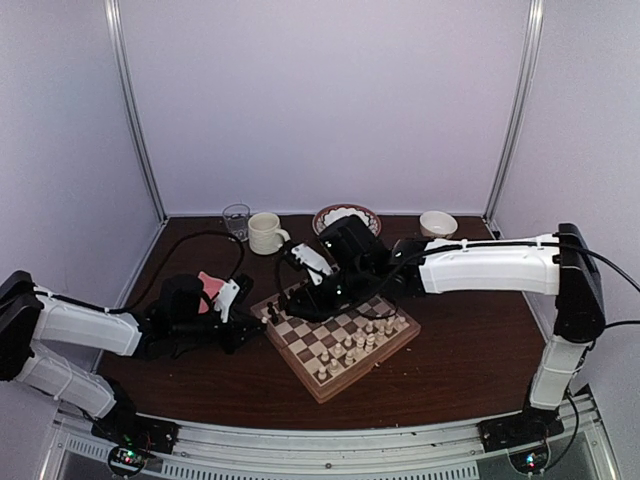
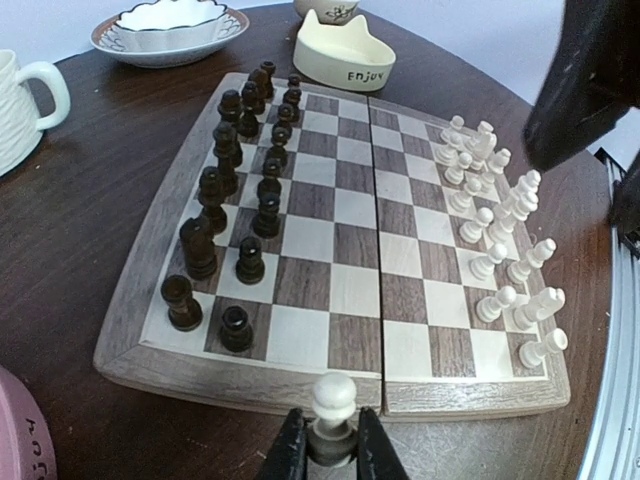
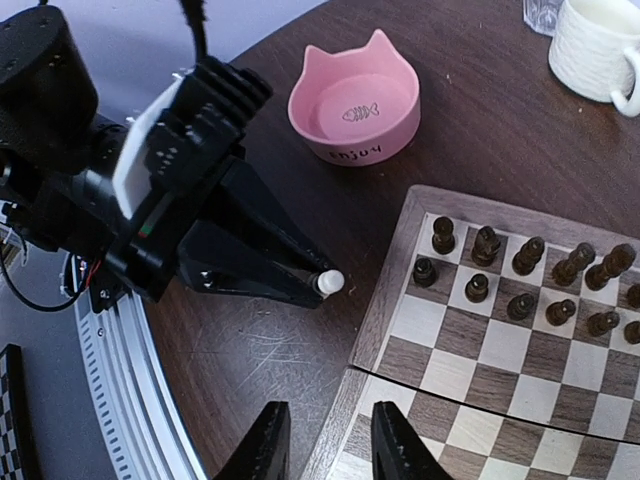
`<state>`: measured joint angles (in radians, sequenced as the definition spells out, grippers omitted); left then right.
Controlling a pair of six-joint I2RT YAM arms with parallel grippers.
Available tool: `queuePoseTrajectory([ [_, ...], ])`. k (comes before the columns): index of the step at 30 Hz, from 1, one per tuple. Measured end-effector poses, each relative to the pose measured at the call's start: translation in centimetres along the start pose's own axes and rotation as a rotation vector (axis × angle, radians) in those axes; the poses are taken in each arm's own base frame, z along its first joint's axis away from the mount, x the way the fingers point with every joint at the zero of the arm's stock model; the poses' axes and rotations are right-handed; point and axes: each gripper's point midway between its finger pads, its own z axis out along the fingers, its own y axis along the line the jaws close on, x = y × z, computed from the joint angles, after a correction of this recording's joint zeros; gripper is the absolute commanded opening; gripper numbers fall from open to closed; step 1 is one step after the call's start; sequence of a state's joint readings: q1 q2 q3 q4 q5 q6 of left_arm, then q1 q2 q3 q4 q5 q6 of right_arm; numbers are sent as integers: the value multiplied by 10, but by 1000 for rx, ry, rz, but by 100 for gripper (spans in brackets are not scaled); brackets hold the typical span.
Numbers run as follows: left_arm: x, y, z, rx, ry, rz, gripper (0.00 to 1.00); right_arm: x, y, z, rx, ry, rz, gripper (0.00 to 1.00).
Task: Set up the chess pieces on the board
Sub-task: Pass from the left arm to the right
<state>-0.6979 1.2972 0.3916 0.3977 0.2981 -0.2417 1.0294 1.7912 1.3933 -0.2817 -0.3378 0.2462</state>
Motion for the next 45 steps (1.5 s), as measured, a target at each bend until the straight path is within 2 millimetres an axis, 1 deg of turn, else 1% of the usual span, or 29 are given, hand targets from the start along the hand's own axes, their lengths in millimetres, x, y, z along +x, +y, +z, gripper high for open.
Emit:
queuePoseTrajectory([
  [2,3,-3,4,22,-2,16,10,8,-4,13,4,37,29,32],
  [6,4,-12,12,67,-17,59,12,32,-11,33,1,111,78,32],
  [8,4,-16,16,88,-26,79,13,40,-12,39,-5,136,99,32],
  [10,6,-19,19,102,-31,91,13,43,-11,42,-15,148,113,32],
  [13,10,-22,21,118,-31,105,15,43,-7,42,-34,150,130,33],
  [18,9,-31,23,142,-41,146,15,38,-3,46,-81,132,174,33],
  [24,10,-41,23,166,-44,188,15,46,-9,59,-99,152,232,32],
  [27,11,-41,23,168,-42,197,15,47,-8,59,-107,156,249,31],
  [31,12,-44,24,175,-41,210,16,41,-6,59,-134,139,268,24],
  [35,12,-47,24,181,-41,219,16,38,-3,60,-159,134,290,22],
  [37,13,-47,24,181,-41,223,16,39,-4,62,-166,136,300,23],
  [40,13,-48,24,181,-41,226,16,42,-3,65,-174,143,306,29],
  [42,12,-48,24,178,-42,229,16,42,-3,65,-176,145,305,28],
  [45,12,-48,24,175,-43,230,16,42,-3,65,-177,145,303,24],
])
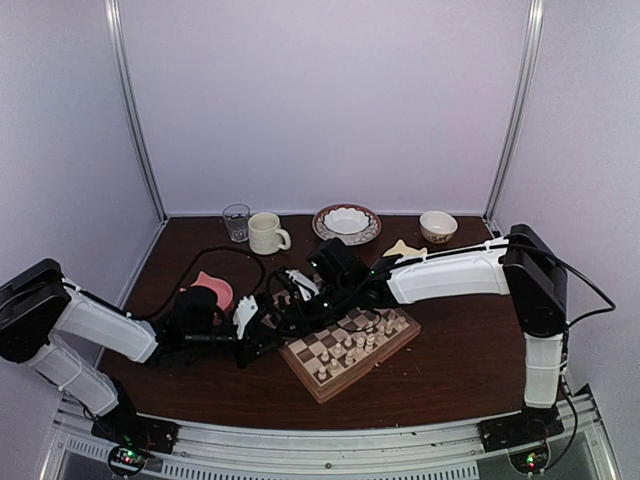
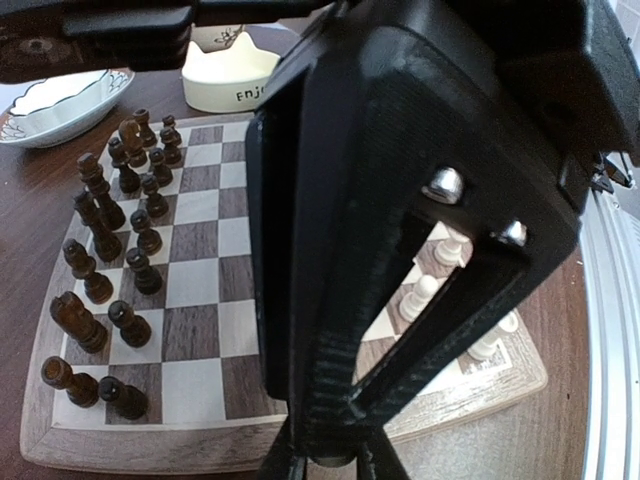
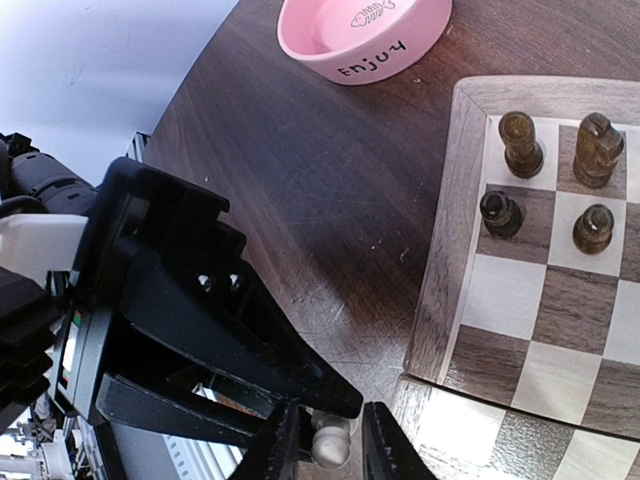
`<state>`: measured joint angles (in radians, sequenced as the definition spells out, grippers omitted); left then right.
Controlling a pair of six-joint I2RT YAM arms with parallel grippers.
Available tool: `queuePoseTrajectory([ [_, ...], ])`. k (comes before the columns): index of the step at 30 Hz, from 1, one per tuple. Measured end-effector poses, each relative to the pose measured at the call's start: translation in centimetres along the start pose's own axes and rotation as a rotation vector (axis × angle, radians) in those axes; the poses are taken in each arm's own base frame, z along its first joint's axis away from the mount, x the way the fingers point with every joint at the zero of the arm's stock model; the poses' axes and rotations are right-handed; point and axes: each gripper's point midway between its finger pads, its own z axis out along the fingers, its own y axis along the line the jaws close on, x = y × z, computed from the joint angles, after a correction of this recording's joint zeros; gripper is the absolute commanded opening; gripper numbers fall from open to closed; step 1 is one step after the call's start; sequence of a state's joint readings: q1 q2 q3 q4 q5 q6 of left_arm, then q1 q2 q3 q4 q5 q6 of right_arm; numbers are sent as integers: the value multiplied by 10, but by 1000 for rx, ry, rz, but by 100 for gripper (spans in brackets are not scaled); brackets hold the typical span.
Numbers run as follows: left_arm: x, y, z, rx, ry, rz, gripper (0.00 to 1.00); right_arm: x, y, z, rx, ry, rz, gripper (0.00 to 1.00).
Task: Set up the chess pieces on the board
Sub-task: Pass from the left arm to the right
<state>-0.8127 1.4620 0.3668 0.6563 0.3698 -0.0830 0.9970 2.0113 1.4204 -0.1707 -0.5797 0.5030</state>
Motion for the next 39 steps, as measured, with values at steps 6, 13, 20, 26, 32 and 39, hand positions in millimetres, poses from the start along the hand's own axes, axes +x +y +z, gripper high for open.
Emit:
queuePoseTrajectory([
  [6,-1,1,-1,-11,0,5,16,0,0,0,0,1,-2,28],
  [13,-1,2,-2,-19,1,8,20,1,-1,0,1,5,-3,9],
  [20,-2,3,-2,-24,0,9,38,4,-5,0,22,16,-15,4],
  [26,-4,4,-6,-34,-13,16,57,9,-16,-4,86,26,-52,6],
  [32,-12,6,-27,-94,-68,12,58,15,-25,-19,163,37,-132,5],
  [39,-47,25,-60,-261,-166,-15,59,22,-28,-36,252,59,-275,5],
])
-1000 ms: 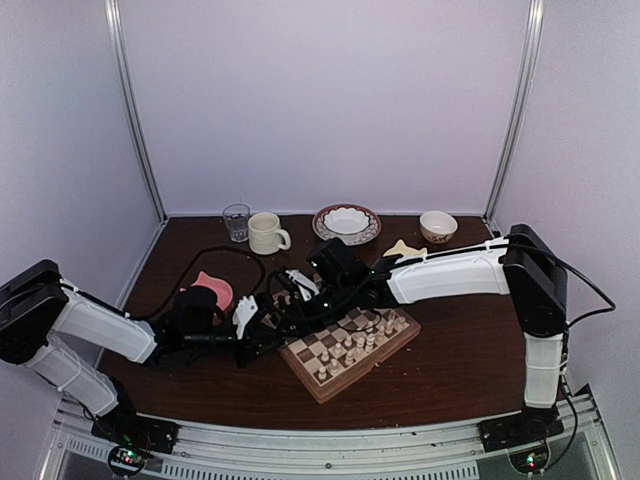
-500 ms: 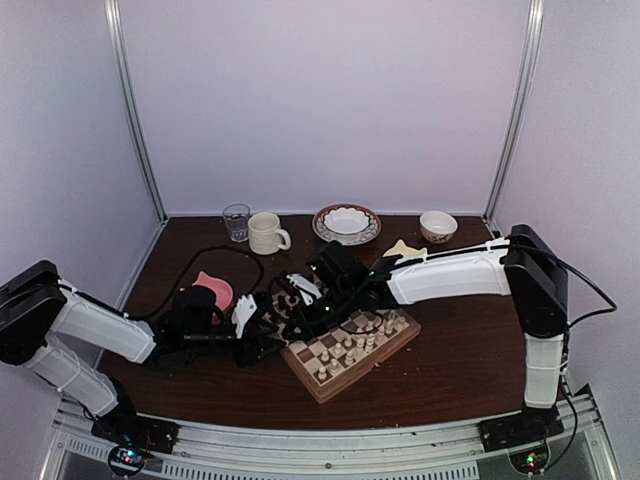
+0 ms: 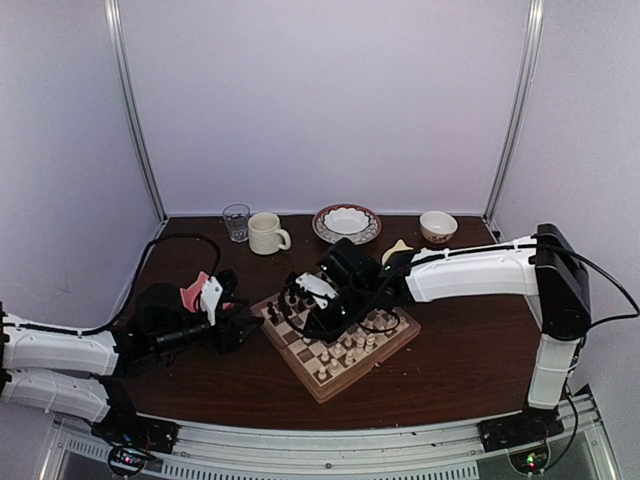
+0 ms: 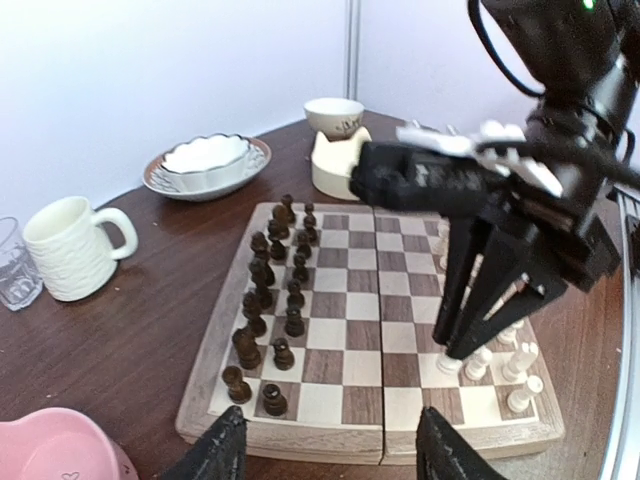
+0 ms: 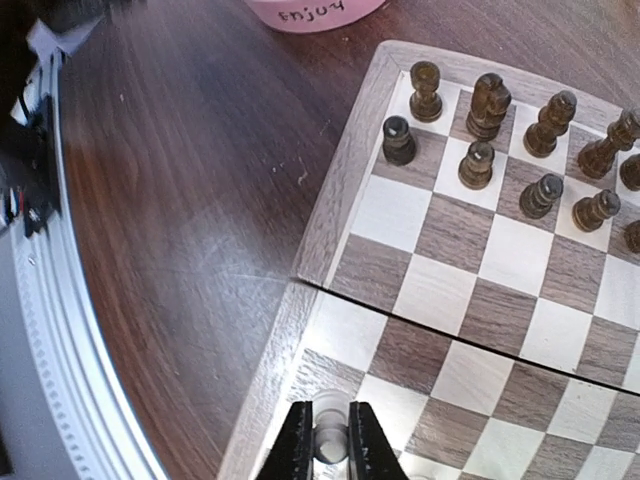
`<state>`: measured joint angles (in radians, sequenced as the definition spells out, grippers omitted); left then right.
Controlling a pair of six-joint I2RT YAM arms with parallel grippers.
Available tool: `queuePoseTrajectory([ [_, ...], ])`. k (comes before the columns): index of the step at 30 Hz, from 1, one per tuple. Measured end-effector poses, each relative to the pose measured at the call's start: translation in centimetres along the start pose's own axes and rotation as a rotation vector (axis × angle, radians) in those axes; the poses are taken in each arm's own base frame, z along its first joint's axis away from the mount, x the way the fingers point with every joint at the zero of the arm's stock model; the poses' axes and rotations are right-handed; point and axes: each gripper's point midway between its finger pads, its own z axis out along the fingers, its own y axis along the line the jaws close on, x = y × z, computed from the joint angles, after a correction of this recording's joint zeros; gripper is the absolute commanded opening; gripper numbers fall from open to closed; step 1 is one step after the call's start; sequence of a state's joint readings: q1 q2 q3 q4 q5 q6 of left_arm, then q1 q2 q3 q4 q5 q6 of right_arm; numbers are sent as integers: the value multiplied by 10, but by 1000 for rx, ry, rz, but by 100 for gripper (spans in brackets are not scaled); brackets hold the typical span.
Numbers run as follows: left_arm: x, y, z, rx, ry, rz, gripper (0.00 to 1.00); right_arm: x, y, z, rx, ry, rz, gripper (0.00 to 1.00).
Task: Set up the chess pieces on the board
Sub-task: Pass from the left arm to the right, then place the pawn on a2.
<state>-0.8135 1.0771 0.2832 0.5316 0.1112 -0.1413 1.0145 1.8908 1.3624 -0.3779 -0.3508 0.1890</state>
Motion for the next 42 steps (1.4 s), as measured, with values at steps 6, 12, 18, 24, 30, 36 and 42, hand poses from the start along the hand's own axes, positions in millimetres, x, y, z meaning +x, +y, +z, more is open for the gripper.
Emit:
queuePoseTrajectory([
  [6,-33,17,-27,-115,-104,-40,61,24,14,2,52,85,-157,6],
  [12,-30,27,-41,-180,-121,-69,62,41,27,4,65,144,-275,6],
  [18,-23,31,-41,-202,-96,-79,62,46,24,6,88,172,-319,6],
  [24,-16,32,-38,-206,-72,-83,62,45,23,8,115,174,-338,7],
  [30,-15,32,-38,-206,-68,-85,63,45,23,11,121,177,-343,7],
  [36,-13,32,-37,-206,-60,-86,63,46,24,15,119,184,-353,8],
  [42,-12,32,-37,-207,-57,-86,63,46,23,17,125,188,-357,9],
])
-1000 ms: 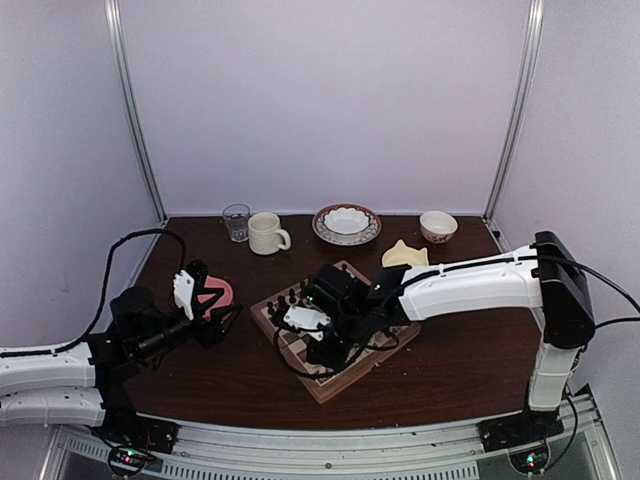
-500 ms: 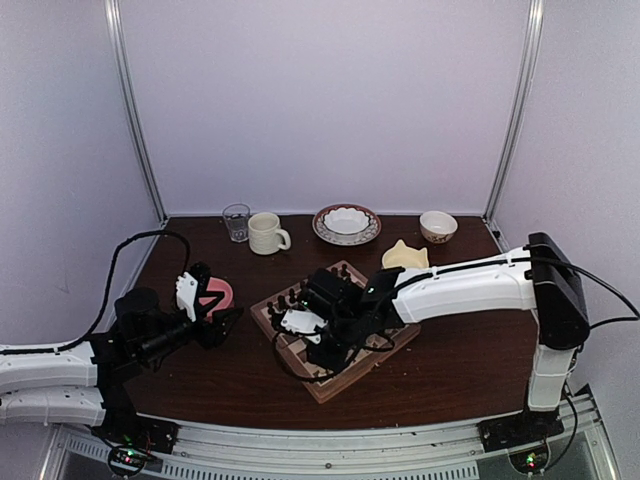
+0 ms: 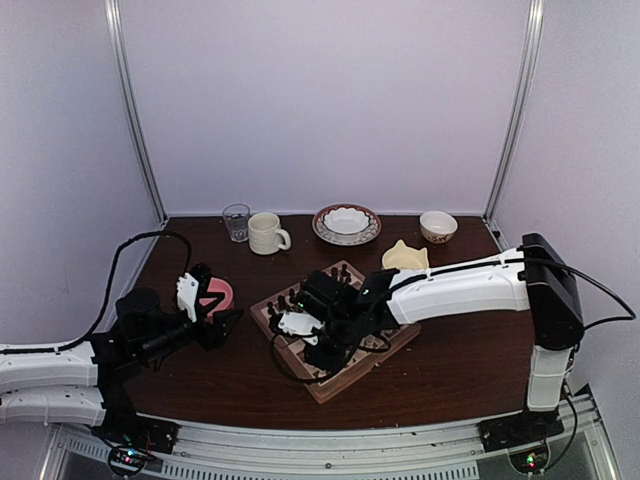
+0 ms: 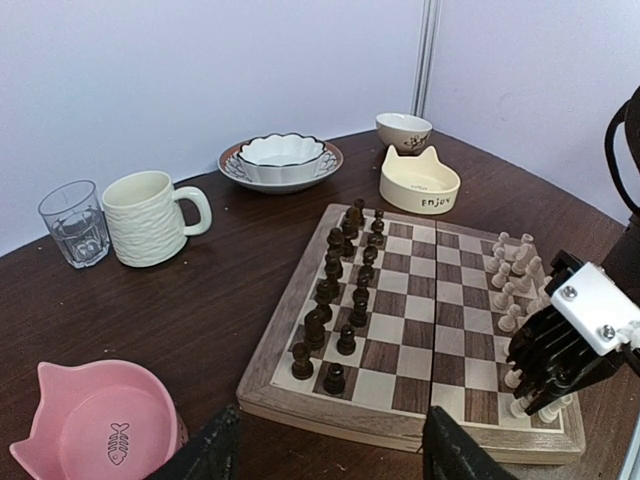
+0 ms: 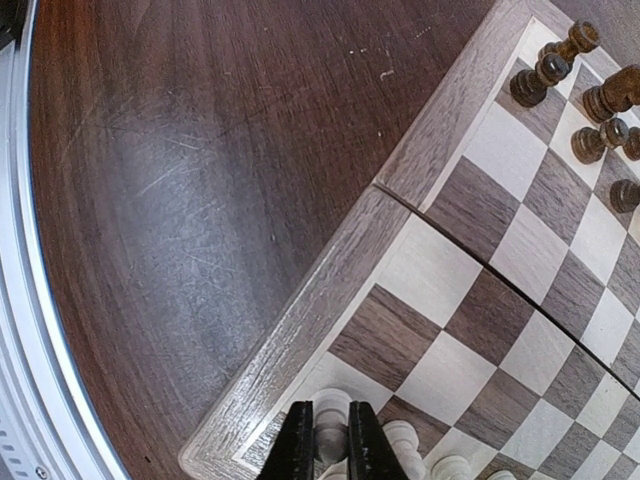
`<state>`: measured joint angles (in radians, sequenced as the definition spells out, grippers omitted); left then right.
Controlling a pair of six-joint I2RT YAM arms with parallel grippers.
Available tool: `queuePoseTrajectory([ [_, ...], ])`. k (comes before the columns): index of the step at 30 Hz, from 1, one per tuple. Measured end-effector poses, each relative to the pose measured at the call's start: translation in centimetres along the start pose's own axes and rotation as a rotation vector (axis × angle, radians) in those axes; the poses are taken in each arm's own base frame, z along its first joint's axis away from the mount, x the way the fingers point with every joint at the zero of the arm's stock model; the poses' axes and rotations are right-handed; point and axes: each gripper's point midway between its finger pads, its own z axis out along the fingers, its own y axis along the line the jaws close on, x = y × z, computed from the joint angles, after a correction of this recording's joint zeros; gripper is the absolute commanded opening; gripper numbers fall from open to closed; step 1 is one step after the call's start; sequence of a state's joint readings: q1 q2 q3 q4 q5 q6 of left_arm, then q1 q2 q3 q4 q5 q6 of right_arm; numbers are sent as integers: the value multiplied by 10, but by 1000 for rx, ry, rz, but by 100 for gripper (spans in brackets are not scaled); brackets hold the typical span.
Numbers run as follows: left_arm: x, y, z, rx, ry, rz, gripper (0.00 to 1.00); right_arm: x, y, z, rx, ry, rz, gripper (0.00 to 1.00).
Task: Set up the chess pieces on the board
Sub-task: Place the pawn on a2, then adjust the pawn at h2.
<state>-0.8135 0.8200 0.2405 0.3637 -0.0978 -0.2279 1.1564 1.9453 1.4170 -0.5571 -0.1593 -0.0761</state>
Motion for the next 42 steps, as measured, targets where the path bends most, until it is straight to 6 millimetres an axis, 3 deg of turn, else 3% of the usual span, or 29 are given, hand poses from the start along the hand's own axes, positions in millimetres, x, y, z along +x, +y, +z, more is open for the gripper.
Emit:
queuePoseTrajectory([
  [6,0,0,0,0,0,0,62,2,0,4,0,9,1,10],
  [15,0,0,0,0,0,-3,63,3,1,6,2,14,-5,27],
  [24,2,0,0,0,8,-7,63,0,0,6,8,6,1,33],
  [27,5,0,0,-1,21,-9,63,-5,-2,1,22,-15,3,40],
  [30,7,0,0,-1,29,-14,63,-18,-4,-15,48,-84,9,50],
  [36,4,-1,0,2,29,-26,63,-36,-17,-82,161,-322,28,69],
  [42,2,-1,-1,4,23,-33,63,-19,-56,-144,400,-527,110,96],
])
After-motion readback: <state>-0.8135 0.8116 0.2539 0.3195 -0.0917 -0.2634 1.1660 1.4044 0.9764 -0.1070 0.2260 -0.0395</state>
